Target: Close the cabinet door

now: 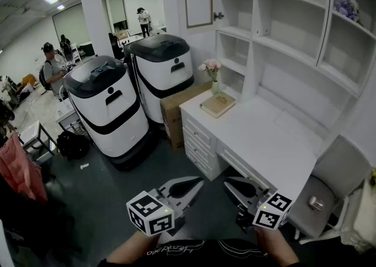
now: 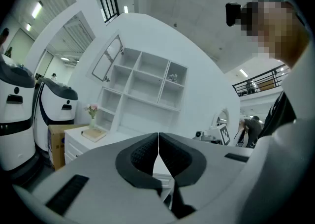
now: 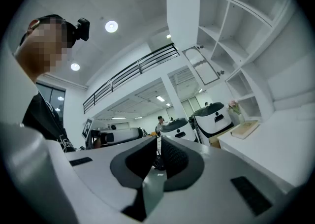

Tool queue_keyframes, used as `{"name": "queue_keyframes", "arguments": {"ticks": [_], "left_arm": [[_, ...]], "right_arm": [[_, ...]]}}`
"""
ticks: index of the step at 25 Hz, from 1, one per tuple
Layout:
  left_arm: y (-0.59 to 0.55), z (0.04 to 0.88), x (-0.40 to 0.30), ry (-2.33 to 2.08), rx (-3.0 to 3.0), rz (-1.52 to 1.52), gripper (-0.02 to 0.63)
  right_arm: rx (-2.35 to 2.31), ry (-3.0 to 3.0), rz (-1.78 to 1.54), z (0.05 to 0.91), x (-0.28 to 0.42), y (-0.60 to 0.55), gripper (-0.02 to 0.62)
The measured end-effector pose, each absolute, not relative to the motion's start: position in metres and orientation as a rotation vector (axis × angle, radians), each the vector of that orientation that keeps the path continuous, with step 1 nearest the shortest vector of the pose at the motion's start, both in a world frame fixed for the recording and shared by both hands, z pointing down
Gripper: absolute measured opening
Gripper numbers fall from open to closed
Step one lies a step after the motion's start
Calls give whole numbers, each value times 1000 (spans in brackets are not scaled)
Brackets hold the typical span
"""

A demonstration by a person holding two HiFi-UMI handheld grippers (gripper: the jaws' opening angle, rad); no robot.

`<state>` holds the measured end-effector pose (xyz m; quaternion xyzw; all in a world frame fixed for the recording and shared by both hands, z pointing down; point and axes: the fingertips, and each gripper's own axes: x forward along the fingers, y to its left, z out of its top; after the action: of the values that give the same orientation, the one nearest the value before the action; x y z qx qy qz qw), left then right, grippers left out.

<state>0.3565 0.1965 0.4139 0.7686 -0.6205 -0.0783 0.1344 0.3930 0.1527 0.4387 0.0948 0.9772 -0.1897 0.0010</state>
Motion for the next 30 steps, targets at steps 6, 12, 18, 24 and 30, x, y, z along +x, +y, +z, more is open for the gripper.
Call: {"name": "queue_keyframes", "arguments": {"ticks": [6,12,18,24,30], "left_arm": [[207,411,323,-1846,2213,-237,23],[215,412,284,-1865,2187,-268,23],[226,426,238,-1833,2174,-322,23],[225,417,212,-1831,2205,-350,23],[208,410,190,-1840,2249,-310,23]], "right_arm": [[329,3068,-596,438,362,159,57],[366,3092,-586,441,326,171,57],[346,3133,-536,445,284,175,57],[339,3123,-540,436,259,175,57],[348,3099,-509,426,229,157,57]]}}
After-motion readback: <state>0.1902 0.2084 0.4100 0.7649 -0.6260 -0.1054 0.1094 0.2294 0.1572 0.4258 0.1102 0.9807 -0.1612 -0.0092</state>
